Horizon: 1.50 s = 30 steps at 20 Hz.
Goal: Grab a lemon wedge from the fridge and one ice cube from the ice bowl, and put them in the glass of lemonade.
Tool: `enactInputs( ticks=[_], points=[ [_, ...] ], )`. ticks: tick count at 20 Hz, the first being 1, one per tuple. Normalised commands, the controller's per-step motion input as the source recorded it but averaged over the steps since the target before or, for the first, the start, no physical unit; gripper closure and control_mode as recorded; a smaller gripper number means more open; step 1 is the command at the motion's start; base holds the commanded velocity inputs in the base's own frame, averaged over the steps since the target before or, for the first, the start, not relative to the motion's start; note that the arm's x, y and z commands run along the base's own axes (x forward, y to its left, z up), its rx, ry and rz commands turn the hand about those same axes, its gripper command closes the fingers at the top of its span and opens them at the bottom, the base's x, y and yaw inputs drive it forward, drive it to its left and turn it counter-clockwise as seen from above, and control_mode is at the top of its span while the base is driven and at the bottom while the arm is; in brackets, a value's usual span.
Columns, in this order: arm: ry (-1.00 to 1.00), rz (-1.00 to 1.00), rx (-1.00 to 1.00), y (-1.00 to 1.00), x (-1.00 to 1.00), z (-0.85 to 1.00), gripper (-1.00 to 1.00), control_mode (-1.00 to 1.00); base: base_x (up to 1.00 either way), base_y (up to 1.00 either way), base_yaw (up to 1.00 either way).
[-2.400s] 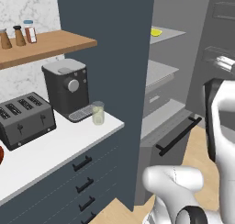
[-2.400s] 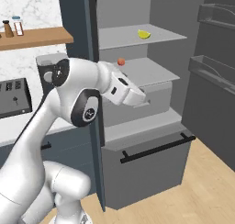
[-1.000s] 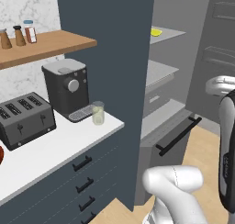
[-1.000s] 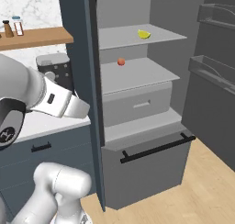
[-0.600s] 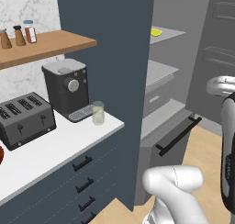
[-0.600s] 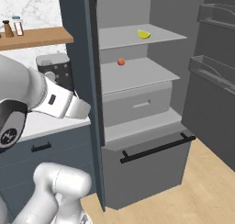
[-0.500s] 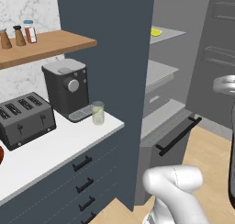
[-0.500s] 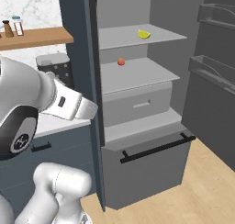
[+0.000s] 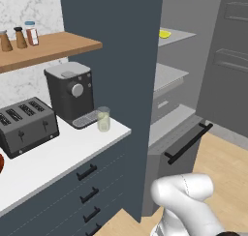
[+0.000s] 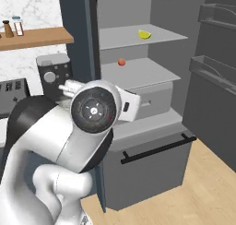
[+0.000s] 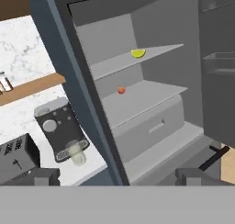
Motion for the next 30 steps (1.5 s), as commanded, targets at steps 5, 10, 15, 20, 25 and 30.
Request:
enactInputs(
  ticks=[5, 10, 15, 20, 25, 30],
  points=[
    [-0.01, -0.06, -0.13, 0.82, -0.42, 0.01, -1.00, -1.00, 0.00, 0.00, 0.00],
    [0.00, -0.16, 0.00, 0.34, -0.19, 0.00, -1.00, -1.00, 0.00, 0.00, 0.00],
    [0.00, -0.13, -0.10, 0.65, 0.00, 0.01, -1.00, -1.00, 0.00, 0.00, 0.00],
    [-0.02, -0.09, -0.07, 0.30, -0.05, 0.10, -1.00, -1.00, 0.00, 0.00, 0.00],
    [0.00, 0.00, 0.00, 0.00, 0.00, 0.00, -1.00, 1.00, 0.27, -0.39, 0.05],
    [0.00, 0.00, 0.00, 0.00, 0.00, 0.00, -1.00, 1.00, 0.85, -1.00, 0.19]
  ],
)
